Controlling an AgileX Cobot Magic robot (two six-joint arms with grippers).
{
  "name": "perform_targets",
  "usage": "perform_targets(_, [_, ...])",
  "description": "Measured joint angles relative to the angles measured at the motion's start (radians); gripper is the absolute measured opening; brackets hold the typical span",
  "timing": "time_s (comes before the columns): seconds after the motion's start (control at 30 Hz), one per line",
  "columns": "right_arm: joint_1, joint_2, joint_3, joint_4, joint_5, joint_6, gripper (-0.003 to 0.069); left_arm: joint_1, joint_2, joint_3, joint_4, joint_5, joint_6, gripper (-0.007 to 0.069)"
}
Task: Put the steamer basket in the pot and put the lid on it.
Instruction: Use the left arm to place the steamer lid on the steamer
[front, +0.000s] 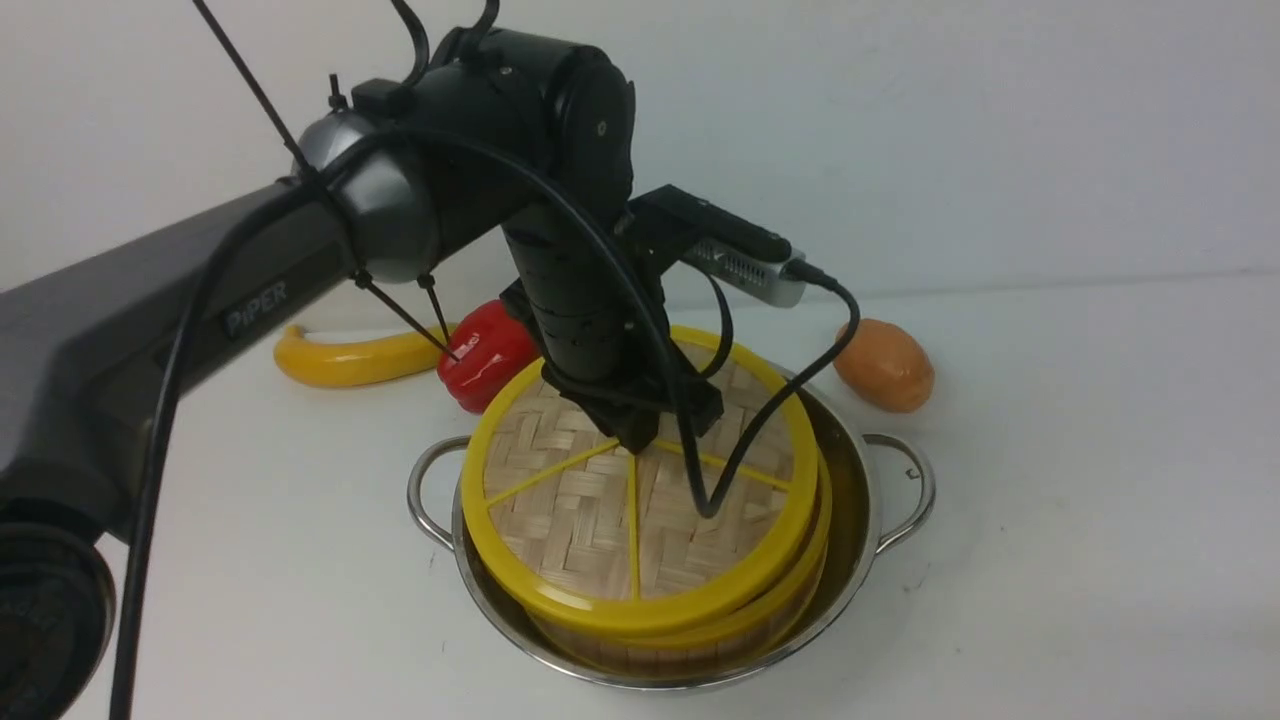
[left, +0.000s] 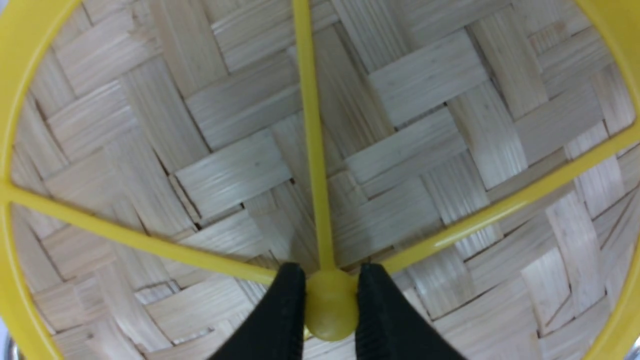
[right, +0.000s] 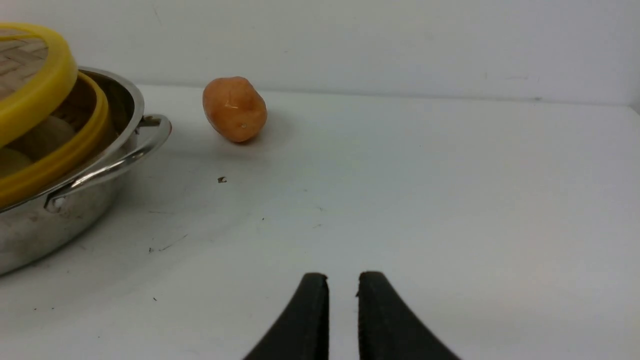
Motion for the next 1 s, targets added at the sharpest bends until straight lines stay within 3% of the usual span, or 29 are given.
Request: perform_targets(1.0, [0.0,0.0,0.0,0.0,0.0,0.0,0.0083,-0.024,0.03,-0.01,-0.013,-0.055,0.062,0.0115])
